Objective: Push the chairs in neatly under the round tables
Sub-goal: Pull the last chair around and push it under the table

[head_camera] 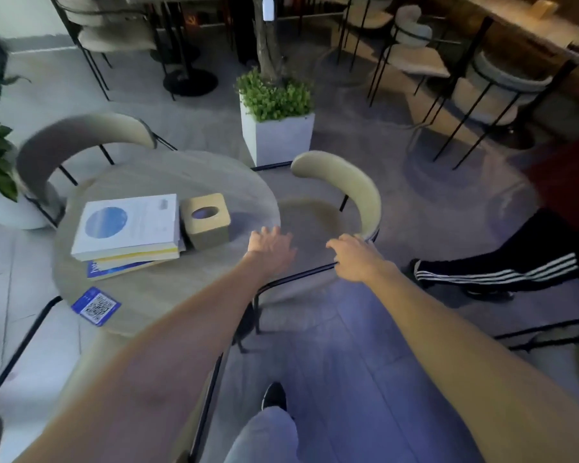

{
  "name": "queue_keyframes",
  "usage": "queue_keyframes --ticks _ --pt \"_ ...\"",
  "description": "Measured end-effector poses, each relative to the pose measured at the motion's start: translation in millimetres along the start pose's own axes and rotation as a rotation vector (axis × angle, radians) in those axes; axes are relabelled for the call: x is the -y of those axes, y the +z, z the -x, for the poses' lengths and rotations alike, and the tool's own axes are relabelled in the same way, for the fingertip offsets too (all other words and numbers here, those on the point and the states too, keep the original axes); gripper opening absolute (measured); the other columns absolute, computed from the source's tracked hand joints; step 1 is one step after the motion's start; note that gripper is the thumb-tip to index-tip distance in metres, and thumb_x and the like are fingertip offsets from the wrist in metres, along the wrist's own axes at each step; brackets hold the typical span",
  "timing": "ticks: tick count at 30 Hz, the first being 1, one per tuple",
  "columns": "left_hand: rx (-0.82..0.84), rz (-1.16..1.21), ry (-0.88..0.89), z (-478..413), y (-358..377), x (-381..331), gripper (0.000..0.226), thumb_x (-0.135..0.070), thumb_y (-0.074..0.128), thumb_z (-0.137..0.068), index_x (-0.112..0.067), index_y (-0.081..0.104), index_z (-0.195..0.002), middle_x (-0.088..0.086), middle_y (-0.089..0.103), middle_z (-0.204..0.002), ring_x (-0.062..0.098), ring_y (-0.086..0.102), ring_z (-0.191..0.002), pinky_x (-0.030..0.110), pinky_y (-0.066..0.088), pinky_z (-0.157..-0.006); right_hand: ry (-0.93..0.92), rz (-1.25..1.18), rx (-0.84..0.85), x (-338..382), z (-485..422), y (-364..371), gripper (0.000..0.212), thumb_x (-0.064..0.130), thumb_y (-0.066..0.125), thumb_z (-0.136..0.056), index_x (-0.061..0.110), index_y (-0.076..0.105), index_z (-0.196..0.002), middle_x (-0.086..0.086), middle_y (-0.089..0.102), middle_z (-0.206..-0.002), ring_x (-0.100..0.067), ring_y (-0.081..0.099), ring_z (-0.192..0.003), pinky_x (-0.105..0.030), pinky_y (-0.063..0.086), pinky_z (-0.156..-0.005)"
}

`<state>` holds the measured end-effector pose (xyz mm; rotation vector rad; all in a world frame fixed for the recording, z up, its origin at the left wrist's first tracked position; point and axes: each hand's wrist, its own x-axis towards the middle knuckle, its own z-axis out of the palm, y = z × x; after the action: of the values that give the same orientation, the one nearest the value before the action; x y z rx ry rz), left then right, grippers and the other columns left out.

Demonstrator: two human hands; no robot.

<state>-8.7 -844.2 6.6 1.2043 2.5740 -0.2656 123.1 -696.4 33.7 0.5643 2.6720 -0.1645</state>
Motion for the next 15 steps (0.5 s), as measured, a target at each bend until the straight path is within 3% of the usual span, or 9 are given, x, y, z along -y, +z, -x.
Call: queue_keyframes --ticks 7,15 --pt "-0.044 0.033 -0.067 -97.2 -43.5 -11.7 0.048 -0.050 0.034 -0.103 -0.020 0.050 -0.136 0.011 0.047 -0.139 0.033 0.045 -0.127 0.045 0.039 -0.099 -0.055 0.076 -0.032 -78.4 -105.1 -68.0 0.053 0.014 0.055 -0.092 0.026 0.047 -0.143 -0.007 0.049 -0.137 -0.032 0.042 -0.130 -0.046 0.040 -0.102" --pt "0.012 0.136 -0.356 -172.3 -52.8 -18.9 0.047 -0.052 0.040 -0.100 -0.024 0.049 -0.137 0.007 0.047 -0.135 0.030 0.047 -0.125 0.044 0.040 -0.100 -0.372 0.217 -0.030 -121.1 -221.7 -112.8 0.048 0.008 0.050 -0.089 0.024 0.052 -0.134 -0.006 0.050 -0.133 -0.031 0.045 -0.124 -0.043 0.039 -0.099"
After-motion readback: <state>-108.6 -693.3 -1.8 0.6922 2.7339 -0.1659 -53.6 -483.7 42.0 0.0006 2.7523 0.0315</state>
